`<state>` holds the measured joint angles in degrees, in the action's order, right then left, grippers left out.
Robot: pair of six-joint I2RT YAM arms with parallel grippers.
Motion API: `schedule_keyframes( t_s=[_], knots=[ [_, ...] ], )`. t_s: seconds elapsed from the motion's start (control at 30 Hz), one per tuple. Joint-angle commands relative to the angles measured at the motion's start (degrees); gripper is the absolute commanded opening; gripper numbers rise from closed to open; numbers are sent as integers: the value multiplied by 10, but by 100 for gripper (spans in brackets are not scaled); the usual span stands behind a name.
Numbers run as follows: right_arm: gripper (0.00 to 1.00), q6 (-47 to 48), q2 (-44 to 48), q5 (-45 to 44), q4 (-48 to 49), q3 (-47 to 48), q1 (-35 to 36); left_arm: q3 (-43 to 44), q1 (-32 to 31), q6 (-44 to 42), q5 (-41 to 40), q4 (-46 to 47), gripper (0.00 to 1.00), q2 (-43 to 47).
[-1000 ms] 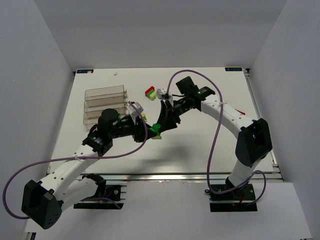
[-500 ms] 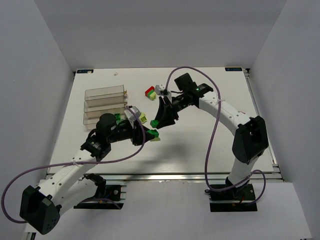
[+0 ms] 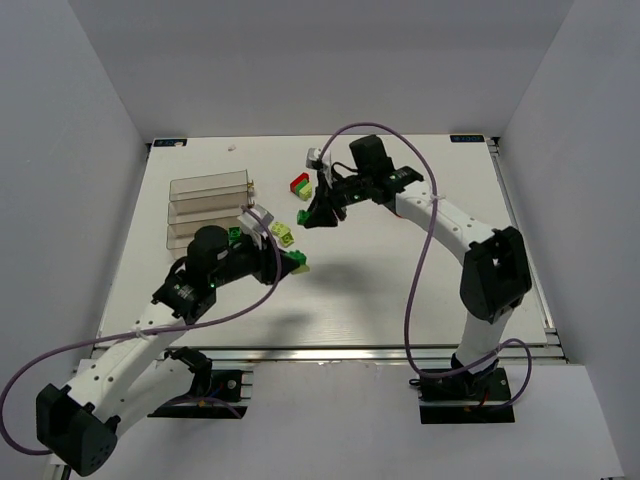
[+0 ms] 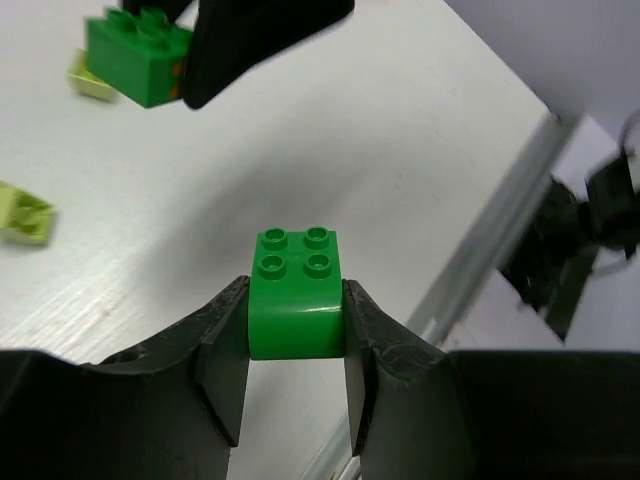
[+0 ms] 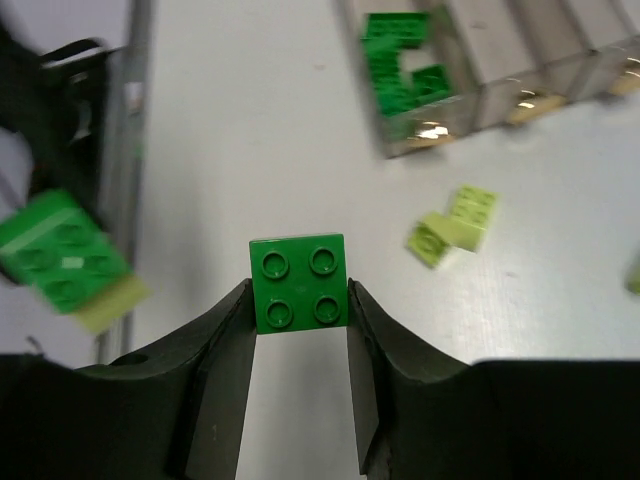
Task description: Sort the legos into containers by color
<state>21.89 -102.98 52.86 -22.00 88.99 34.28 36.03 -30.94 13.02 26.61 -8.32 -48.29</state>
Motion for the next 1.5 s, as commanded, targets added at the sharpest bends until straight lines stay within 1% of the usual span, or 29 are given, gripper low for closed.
schedule_keyframes(
  t_s=[0.0, 0.03, 0.07, 0.13, 0.17, 0.23, 0.27, 0.3, 0.4, 0.57, 0.67, 0.73, 0.87, 0.93, 1.03, 1.07, 1.13, 1.17, 1.23, 1.27, 1.33, 1.43, 1.47],
  knots=[
    [0, -99, -41, -163, 107, 55, -1, 82, 2, 44, -145, -71, 0, 14],
    [0, -104, -69, -177, 107, 73, -1, 113, 4, 51, -189, -90, 0, 10],
    [0, -110, -82, -200, 108, 104, -1, 128, 4, 61, -217, -130, 0, 8],
    [0, -112, -111, -221, 124, 123, -1, 170, 4, 84, -265, -165, 0, 6],
    [0, -112, -118, -235, 130, 135, 0, 180, 4, 87, -307, -186, 0, 10],
    [0, -100, -143, -237, 133, 147, 1, 211, 4, 123, -361, -206, 0, 16],
    [0, -93, -153, -235, 129, 154, 8, 221, 4, 133, -400, -219, 0, 21],
    [0, -78, -171, -233, 122, 168, 12, 229, 4, 140, -409, -218, 0, 23],
    [0, -62, -191, -220, 131, 170, 41, 270, 4, 156, -437, -216, 0, 20],
    [0, -41, -209, -233, 213, 169, 108, 351, 4, 149, -458, -226, 0, 1],
    [0, -51, -233, -264, 253, 196, 131, 369, 4, 147, -469, -231, 0, 5],
    [0, -56, -262, -289, 253, 235, 138, 373, 4, 148, -474, -234, 0, 14],
    [0, -52, -296, -314, 245, 271, 152, 354, 4, 162, -482, -235, 0, 41],
    [3, -41, -310, -319, 245, 275, 156, 346, 4, 167, -485, -236, 0, 49],
    [9, -28, -325, -333, 251, 282, 165, 349, 4, 167, -488, -240, 0, 58],
    [13, -26, -328, -337, 252, 289, 168, 352, 4, 166, -491, -244, 0, 59],
    [18, -22, -340, -343, 253, 297, 173, 359, 4, 165, -491, -242, 0, 60],
    [23, -22, -341, -345, 254, 300, 175, 361, 4, 163, -488, -241, 0, 59],
    [26, -23, -347, -348, 260, 304, 177, 367, 4, 163, -486, -240, 0, 56],
    [29, -23, -348, -350, 261, 305, 178, 372, 4, 165, -484, -240, 0, 54],
    [30, -23, -354, -351, 261, 307, 181, 374, 4, 166, -474, -239, 0, 51],
    [40, -21, -354, -352, 260, 302, 183, 369, 4, 171, -467, -234, 0, 51],
    [48, -20, -352, -351, 261, 300, 184, 365, 4, 172, -466, -233, 0, 51]
  ],
)
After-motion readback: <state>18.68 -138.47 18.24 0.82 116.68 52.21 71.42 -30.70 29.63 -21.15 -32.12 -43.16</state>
